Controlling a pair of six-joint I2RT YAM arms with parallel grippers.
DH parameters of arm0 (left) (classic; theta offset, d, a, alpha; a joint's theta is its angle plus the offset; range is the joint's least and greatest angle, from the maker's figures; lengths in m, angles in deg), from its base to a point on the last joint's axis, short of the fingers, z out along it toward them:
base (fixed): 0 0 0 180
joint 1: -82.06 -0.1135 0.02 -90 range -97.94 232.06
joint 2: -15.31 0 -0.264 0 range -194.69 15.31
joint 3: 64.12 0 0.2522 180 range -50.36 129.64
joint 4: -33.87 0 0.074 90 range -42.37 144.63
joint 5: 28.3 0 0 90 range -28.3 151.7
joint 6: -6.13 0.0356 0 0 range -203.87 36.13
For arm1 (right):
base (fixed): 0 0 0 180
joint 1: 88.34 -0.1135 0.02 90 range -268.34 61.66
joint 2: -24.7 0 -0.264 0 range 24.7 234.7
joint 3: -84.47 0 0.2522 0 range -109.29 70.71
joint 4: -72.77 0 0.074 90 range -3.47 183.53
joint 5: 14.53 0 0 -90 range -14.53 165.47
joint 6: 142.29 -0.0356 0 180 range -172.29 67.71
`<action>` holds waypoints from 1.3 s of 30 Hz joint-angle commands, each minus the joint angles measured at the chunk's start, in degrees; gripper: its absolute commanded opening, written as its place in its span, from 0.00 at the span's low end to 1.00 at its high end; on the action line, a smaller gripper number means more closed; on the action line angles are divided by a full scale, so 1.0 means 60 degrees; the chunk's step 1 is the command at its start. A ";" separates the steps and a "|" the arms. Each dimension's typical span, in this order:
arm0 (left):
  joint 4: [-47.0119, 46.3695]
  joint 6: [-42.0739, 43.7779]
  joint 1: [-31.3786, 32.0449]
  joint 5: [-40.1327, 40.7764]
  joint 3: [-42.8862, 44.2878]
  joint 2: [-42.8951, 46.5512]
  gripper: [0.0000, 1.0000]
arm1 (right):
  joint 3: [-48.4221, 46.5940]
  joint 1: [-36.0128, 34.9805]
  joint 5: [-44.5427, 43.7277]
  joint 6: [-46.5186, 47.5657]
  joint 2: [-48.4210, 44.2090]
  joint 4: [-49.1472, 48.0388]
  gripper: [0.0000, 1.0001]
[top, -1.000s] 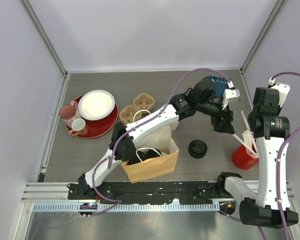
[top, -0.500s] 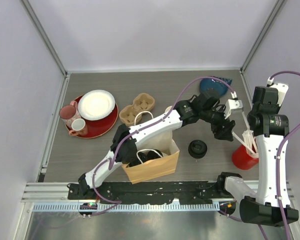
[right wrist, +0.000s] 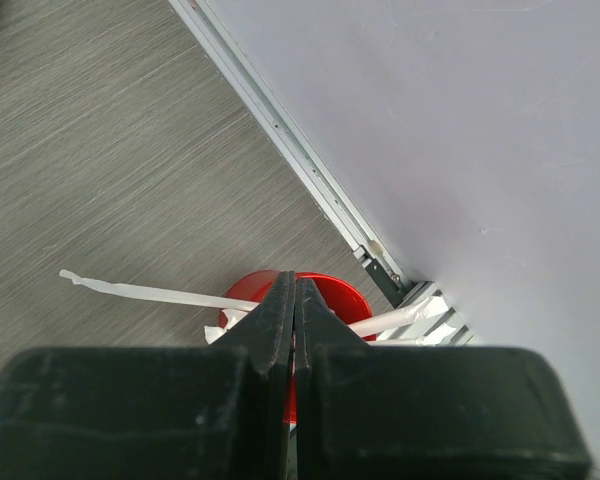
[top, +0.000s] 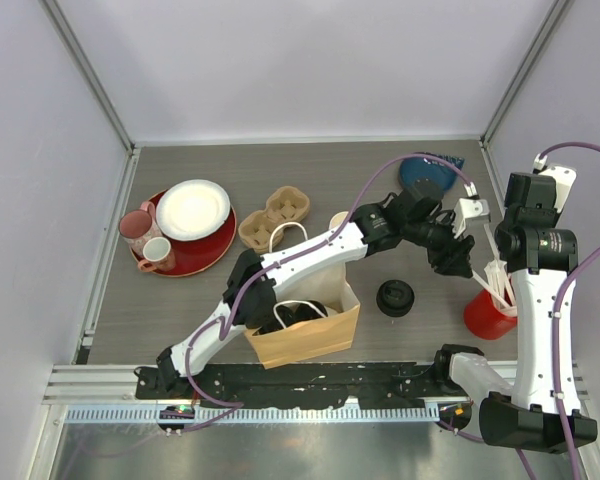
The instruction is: Pack the takeout coffee
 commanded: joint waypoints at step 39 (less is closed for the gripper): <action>0.2733 0.2234 0.0172 -0.0207 0.1425 0.1260 0.00 | 0.0485 0.0042 -0.0069 0.0099 -0.0260 -0.0473 0.01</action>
